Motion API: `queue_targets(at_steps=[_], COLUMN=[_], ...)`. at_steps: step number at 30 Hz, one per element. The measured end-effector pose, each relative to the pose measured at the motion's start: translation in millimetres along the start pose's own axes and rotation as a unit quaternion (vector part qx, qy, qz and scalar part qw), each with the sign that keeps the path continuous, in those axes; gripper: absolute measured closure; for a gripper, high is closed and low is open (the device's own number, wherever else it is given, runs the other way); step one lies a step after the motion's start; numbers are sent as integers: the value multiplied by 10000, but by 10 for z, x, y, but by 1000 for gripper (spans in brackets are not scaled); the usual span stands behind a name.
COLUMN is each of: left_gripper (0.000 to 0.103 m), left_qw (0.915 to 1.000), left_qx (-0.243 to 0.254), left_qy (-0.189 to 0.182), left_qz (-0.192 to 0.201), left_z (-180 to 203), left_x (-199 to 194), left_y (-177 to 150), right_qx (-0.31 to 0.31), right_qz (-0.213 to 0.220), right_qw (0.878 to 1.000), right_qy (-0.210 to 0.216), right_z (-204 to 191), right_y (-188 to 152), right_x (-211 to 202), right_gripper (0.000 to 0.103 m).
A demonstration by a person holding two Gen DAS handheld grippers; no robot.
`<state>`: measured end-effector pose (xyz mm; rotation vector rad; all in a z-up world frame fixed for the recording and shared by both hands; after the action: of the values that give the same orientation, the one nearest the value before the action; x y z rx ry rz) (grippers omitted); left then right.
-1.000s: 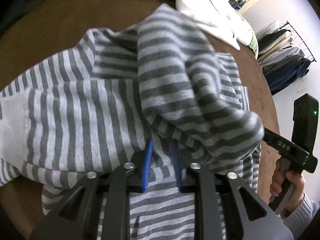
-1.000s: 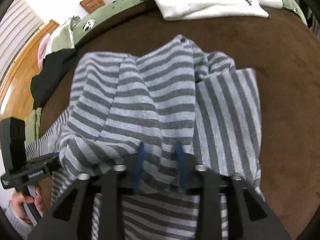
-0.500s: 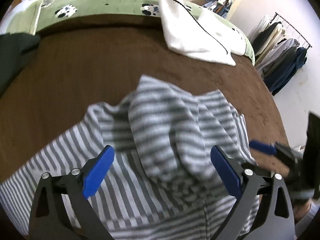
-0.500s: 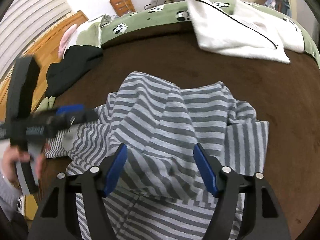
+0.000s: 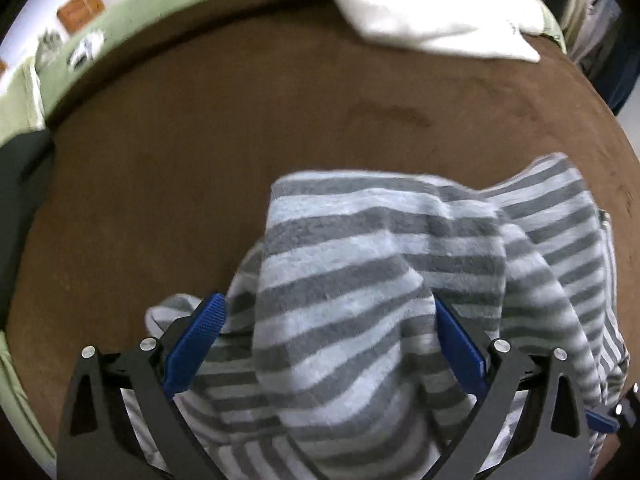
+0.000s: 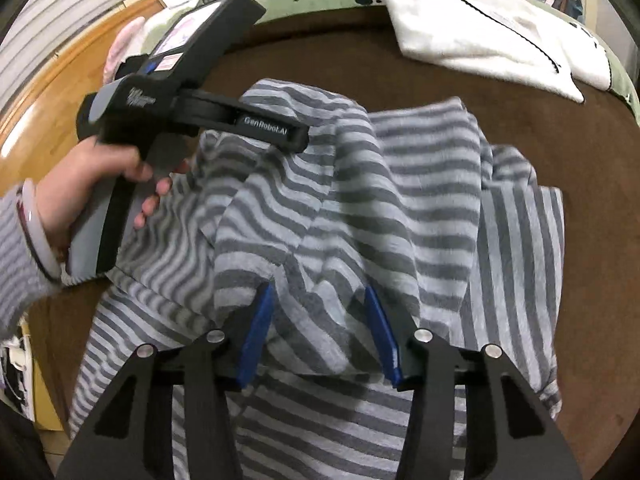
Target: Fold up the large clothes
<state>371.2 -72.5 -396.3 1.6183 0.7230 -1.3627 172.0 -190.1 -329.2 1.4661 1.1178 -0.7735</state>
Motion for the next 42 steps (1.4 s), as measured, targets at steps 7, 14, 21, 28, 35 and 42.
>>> queue_targets(at_steps=[7,14,21,28,35,42], left_gripper=[5,5,6,7,7,7], left_qw=[9994,9993,9985,9921,9759,9340], left_qx=[-137,-159,-324,-1019,-2032,-3467], left_qy=[-324,-299,-317,-254,131,555], left_qz=[56,149,310,684,791,655], left_z=[-130,-117,-122,-414,-998,-1796], left_x=[185,148,-149,-862,-1479,-1674], left_y=[-59,-126,-254,-657,-1595,-2851], right_qx=[-62,-43,-138,-130,-1185,-2435], right_qz=[125,68,-92,-92,-152,-366], right_qw=[9998,9999,9998,9997,9928,9680], right_qy=[-171,-107,-90,-207,-20,485], right_z=[43,29,17,-98,-718,-1746], right_y=[-61,-35,25,216,277,150], right_x=[208,196,145,-191,-506,-468], right_gripper=[56,55,51,32,26,23])
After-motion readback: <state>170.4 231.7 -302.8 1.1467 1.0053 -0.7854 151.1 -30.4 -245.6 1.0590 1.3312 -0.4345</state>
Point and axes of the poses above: each gripper's, at about its wrist camera, not at the fingertips, and x roughly the way its jaws point, z to its right, y to its top, the point moved 1 cm from there along x, roughly the way its jaws point, and after that the axes turned 7 degrees about -z, right-handed, at the moved point
